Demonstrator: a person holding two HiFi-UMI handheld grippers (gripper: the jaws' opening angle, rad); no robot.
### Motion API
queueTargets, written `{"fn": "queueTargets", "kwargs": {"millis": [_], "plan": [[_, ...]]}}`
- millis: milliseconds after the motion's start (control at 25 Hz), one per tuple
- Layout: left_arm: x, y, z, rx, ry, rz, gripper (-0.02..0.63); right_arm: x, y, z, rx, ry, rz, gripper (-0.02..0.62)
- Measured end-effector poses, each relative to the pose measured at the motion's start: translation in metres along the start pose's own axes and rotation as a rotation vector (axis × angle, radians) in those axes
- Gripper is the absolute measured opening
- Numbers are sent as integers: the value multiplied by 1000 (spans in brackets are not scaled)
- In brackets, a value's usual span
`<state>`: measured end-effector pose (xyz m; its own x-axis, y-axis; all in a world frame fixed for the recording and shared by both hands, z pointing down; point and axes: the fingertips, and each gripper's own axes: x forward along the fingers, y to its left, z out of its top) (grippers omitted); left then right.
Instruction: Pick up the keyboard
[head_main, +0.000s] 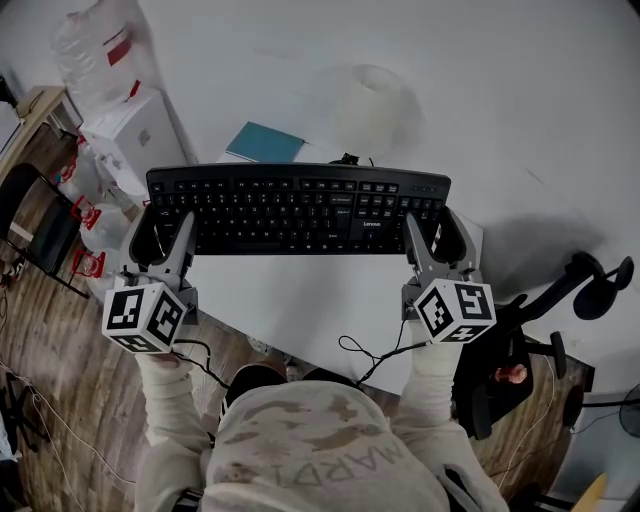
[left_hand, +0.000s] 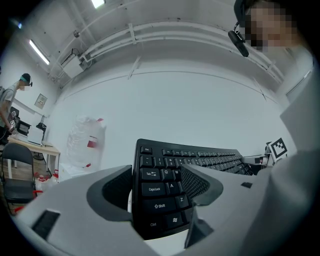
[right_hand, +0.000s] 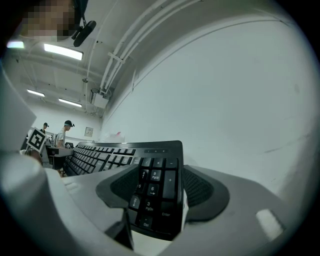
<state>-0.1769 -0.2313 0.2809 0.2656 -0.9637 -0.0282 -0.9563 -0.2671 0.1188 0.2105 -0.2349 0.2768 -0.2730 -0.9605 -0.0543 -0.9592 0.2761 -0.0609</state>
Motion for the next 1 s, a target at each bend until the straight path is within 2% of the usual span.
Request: {"fn": "queueTargets", "kwargs": {"millis": [1000], "plan": [[-13, -3, 24, 17, -105, -24, 311, -17, 11, 30, -51, -110, -20, 279]]}}
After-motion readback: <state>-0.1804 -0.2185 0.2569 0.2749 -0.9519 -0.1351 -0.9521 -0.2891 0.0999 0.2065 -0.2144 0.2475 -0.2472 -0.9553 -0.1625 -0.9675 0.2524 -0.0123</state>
